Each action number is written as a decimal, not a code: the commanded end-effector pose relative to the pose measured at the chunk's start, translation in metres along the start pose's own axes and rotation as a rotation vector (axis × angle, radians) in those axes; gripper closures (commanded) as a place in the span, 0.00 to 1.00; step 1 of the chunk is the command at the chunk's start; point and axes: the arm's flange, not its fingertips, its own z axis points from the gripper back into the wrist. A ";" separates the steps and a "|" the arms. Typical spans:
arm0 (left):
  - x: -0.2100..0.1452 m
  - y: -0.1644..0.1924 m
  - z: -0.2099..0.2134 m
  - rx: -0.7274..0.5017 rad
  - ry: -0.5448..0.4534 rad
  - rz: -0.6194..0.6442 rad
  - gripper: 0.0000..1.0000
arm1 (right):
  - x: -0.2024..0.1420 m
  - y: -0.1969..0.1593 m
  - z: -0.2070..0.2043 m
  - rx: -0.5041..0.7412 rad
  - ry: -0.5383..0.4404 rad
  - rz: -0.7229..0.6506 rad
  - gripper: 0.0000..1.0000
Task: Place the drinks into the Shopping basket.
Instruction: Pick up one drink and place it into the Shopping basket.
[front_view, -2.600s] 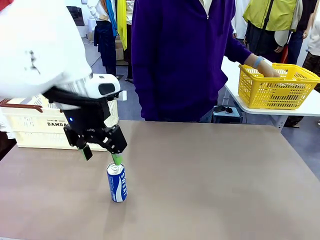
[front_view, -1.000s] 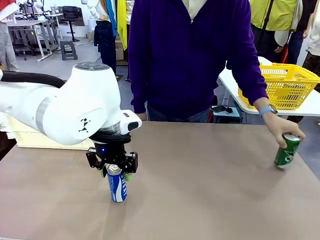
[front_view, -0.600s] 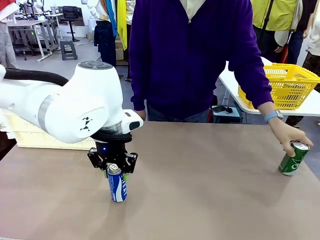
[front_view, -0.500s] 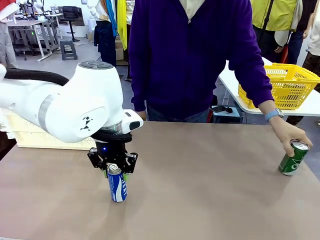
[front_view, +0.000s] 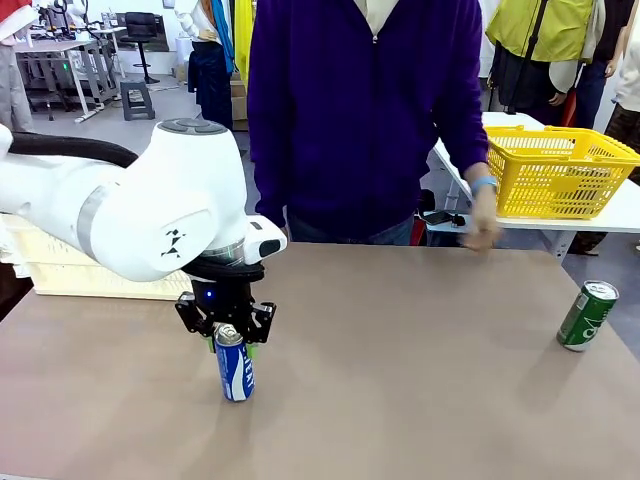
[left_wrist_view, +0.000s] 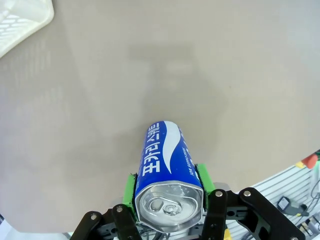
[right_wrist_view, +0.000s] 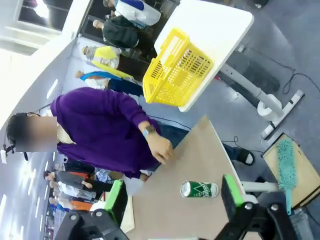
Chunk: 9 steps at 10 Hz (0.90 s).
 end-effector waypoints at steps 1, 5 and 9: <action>0.000 0.020 0.059 0.001 -0.101 -0.002 1.00 | -0.026 0.008 -0.044 0.020 0.056 0.021 0.00; 0.004 0.127 0.225 0.019 -0.277 -0.022 1.00 | -0.009 0.001 -0.021 0.004 0.041 -0.001 0.00; 0.044 0.281 0.264 0.069 -0.485 0.354 1.00 | -0.010 0.002 -0.018 0.000 0.030 -0.002 0.00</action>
